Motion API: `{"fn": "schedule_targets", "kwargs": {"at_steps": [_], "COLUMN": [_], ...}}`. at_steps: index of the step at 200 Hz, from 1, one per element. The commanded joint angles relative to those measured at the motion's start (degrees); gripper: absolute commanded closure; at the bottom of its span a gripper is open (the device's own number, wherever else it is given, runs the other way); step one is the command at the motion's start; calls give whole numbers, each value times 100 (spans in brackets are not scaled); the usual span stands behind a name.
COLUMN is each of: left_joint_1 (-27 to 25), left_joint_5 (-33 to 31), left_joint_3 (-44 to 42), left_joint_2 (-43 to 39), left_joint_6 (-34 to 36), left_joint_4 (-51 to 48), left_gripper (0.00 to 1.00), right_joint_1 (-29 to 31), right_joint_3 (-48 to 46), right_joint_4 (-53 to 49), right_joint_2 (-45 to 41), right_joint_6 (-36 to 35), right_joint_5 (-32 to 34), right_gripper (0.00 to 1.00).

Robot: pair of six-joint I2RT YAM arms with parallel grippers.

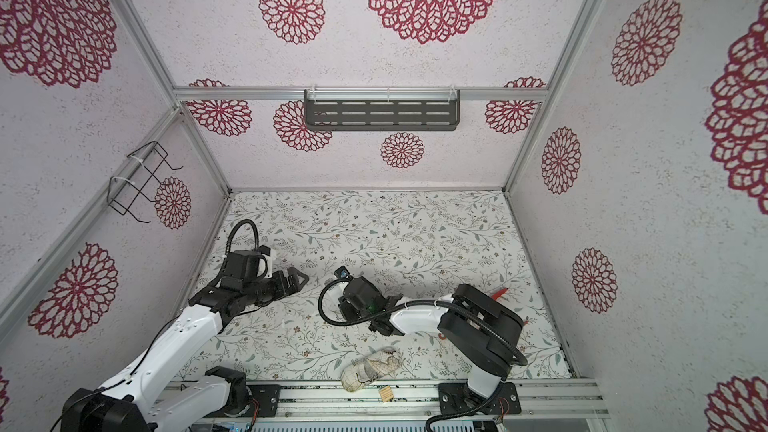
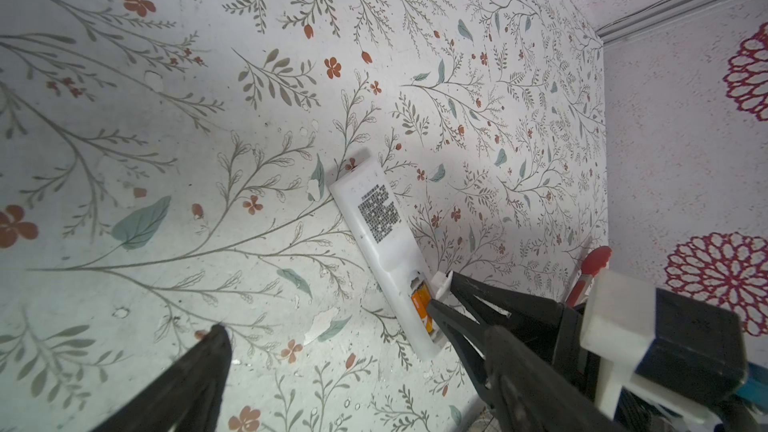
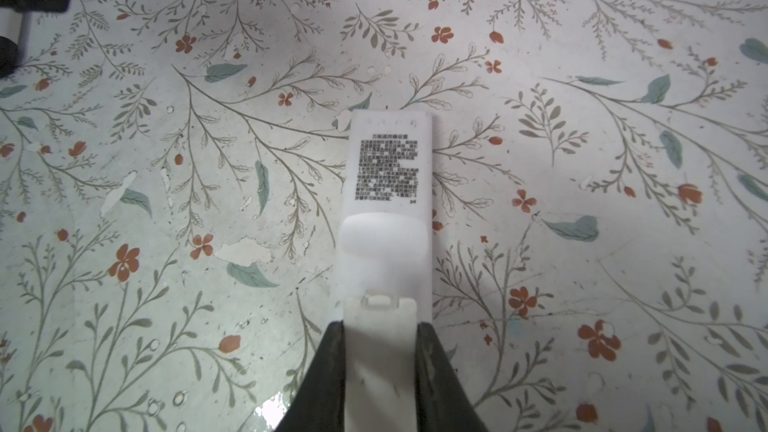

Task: Load the batteries into the remote control
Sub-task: 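Lower the held cover onto the battery compartment, aligning it along the remote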

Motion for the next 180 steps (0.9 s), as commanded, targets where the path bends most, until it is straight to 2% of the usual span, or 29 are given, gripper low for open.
{"fn": "schedule_targets", "kwargs": {"at_steps": [1, 102, 139, 180], "left_joint_1": [56, 96, 114, 120], "left_joint_5": [59, 84, 98, 74], "left_joint_3": [89, 98, 89, 91], "left_joint_2": [7, 57, 72, 57], "left_joint_6": [93, 98, 96, 85], "left_joint_4": [9, 35, 35, 26], "left_gripper": [2, 3, 2, 2], "right_joint_1": [74, 172, 167, 157], "right_joint_3": [30, -226, -455, -486], "right_joint_4": [6, -100, 212, 128], "right_joint_2": [-2, -80, -116, -134], "right_joint_6": [-111, -373, -742, -958], "right_joint_5": [214, 676, 553, 422], "right_gripper": [78, 78, 77, 77]}}
